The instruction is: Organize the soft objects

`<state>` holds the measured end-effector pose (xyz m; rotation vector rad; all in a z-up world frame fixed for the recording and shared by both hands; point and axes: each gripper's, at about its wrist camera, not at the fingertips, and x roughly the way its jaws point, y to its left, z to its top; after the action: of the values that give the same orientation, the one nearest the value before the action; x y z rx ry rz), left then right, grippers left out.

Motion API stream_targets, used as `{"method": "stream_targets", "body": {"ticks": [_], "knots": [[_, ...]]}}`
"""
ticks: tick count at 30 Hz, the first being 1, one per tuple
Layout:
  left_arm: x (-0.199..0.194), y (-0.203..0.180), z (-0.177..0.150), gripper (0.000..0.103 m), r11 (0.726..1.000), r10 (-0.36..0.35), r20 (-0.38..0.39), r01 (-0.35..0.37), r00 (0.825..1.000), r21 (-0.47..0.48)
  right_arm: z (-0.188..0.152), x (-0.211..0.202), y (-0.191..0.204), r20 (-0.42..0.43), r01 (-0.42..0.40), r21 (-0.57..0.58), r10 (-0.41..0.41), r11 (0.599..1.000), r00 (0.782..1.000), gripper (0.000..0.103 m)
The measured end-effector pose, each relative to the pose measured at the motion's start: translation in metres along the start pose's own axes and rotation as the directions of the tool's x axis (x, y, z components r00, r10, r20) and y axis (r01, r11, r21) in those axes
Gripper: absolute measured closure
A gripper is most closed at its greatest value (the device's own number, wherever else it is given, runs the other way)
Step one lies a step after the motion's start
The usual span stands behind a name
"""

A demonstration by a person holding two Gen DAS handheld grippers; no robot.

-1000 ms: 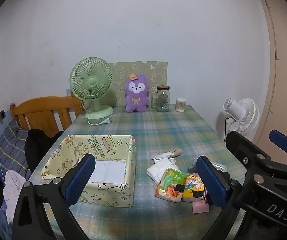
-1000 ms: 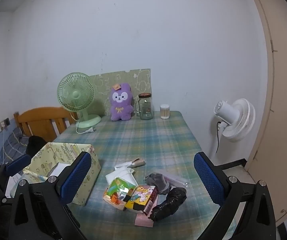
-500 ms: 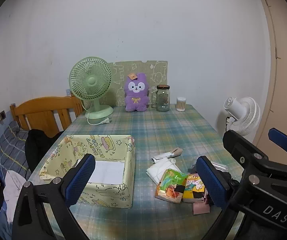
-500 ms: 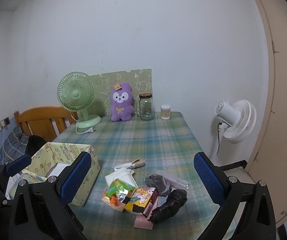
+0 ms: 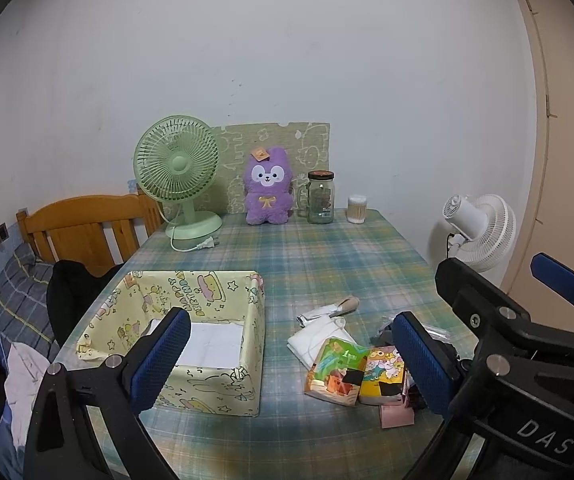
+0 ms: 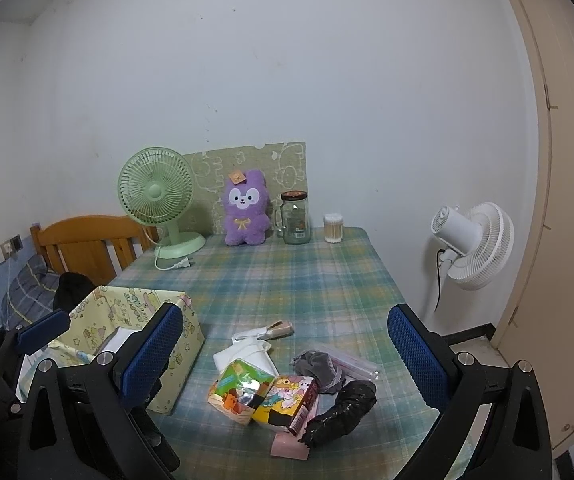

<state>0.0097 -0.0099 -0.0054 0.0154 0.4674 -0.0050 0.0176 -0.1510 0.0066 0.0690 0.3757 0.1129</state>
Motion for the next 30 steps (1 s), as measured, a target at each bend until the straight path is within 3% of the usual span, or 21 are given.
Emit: {"method": "stream_targets", "body": {"ticks": [30], "knots": [[-0.013, -0.001, 0.002, 0.001, 1.000, -0.016, 0.016, 0.017, 1.000, -0.003, -0.002, -0.013, 0.000, 0.033, -0.005, 0.017, 0.005, 1.000, 0.999, 0.000]]}}
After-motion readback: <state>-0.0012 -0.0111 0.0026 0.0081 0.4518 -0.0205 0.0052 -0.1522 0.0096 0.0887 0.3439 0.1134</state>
